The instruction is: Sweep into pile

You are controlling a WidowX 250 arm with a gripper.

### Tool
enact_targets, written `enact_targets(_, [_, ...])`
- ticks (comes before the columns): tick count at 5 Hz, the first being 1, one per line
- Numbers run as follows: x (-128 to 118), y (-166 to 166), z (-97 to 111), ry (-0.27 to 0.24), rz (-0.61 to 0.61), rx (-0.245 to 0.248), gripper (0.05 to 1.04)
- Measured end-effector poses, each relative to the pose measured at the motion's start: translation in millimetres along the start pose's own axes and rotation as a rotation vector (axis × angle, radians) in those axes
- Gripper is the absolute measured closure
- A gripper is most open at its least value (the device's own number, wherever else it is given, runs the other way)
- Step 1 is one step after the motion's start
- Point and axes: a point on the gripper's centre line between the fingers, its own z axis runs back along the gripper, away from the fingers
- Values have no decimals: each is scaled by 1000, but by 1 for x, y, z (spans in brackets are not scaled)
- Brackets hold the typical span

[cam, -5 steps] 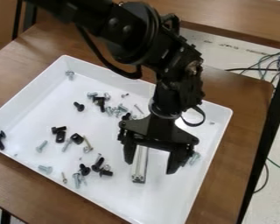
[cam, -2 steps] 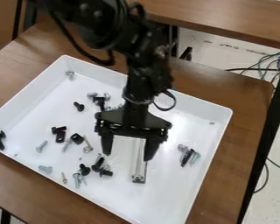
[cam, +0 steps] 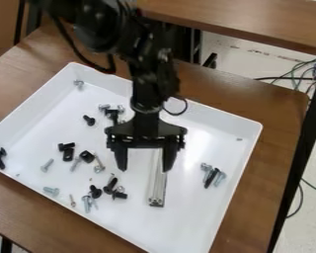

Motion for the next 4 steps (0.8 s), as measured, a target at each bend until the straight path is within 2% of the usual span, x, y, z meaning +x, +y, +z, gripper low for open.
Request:
enact_targets(2, [12, -16, -14, -26, 23, -52, 85])
enact_targets(4, [16, -20, -34, -11, 44, -34, 85])
